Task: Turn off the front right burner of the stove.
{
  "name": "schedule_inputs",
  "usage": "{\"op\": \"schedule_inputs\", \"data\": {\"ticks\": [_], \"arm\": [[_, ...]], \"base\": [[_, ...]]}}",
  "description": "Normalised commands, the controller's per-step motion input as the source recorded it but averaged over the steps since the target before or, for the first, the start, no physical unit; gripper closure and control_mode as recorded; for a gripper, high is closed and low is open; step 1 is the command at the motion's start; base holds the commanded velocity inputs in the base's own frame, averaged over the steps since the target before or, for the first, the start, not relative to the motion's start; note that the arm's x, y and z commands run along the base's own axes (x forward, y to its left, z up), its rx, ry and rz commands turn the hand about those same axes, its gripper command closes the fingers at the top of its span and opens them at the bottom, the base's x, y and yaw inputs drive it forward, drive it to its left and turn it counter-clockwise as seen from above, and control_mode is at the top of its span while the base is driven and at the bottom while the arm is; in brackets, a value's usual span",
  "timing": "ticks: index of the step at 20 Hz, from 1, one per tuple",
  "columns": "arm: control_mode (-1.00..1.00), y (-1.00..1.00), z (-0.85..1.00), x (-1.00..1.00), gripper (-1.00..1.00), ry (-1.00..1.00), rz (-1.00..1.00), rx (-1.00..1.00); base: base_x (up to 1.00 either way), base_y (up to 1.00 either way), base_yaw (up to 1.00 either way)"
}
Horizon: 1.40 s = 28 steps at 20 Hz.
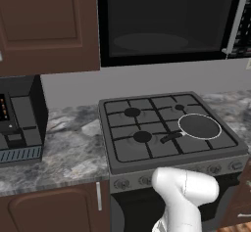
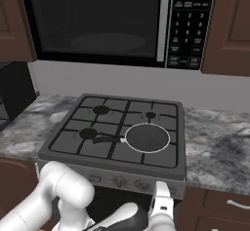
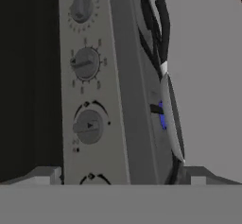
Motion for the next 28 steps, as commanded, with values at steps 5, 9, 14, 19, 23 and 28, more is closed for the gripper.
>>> {"op": "schedule_inputs", "data": {"ticks": [5,9,14,19,23,28], "arm": [[-1.00,-0.34,-0.10,0.08,-1.00,-0.06,0.05,-0.03],[-1.00,-0.19,0.00,0.26,-1.00,-0.07,0.06,0.00],[-1.00,-0.01,-0.06,0.35,-1.00,-0.06,0.03,0.00],[-1.00,-0.03,-0.24,0.28,-1.00,-0.08,0.02,0.00],[-1.00,-0.09,-0.19,0.30,-1.00,-0.07,0.00,0.00],[-1.00,-0.32,-0.19,0.23,-1.00,-0.04,0.01,0.00]], "base": [[0.00,0.00,0.00],[0.00,0.00,0.00],[0.00,0.00,0.00],[0.00,0.00,0.00],[0.00,0.00,0.00],[0.00,0.00,0.00]]}}
